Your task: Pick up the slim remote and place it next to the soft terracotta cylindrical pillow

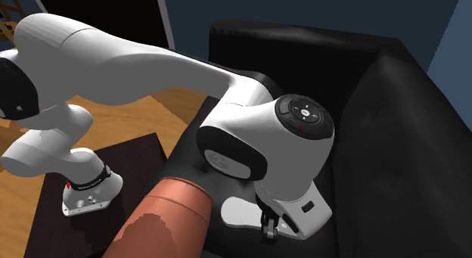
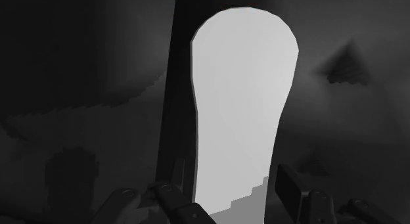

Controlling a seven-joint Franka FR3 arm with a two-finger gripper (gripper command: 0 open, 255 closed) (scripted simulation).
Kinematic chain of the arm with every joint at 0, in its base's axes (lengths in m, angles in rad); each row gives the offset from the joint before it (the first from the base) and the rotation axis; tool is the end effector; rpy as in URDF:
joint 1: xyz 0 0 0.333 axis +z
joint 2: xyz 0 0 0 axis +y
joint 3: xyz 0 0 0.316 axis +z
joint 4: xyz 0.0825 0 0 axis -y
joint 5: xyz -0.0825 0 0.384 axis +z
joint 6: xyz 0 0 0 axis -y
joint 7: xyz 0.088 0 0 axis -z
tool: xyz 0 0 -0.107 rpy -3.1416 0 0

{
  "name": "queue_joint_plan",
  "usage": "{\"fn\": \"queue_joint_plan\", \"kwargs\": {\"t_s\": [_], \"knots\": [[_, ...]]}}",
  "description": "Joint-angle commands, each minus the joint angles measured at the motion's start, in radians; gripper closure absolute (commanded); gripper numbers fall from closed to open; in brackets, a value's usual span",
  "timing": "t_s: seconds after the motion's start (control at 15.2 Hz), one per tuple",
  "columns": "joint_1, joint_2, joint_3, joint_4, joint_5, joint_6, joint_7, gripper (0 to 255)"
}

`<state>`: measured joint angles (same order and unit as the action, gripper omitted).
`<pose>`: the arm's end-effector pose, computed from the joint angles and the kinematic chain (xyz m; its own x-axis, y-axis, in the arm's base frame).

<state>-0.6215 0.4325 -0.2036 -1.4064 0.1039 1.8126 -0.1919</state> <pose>0.4870 -0.4804 0.4585 0.8012 -0.5982 -0.0142 -0.5984 -0.8010 -0.0186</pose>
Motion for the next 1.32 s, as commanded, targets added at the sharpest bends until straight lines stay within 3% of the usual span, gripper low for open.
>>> {"fn": "queue_joint_plan", "kwargs": {"t_s": [0.0, 1.25], "knots": [[0.001, 0.002, 0.001, -0.026, 0.001, 0.028, -0.001, 255], [0.002, 0.069, 0.010, -0.182, 0.020, 0.250, -0.017, 255]]}}
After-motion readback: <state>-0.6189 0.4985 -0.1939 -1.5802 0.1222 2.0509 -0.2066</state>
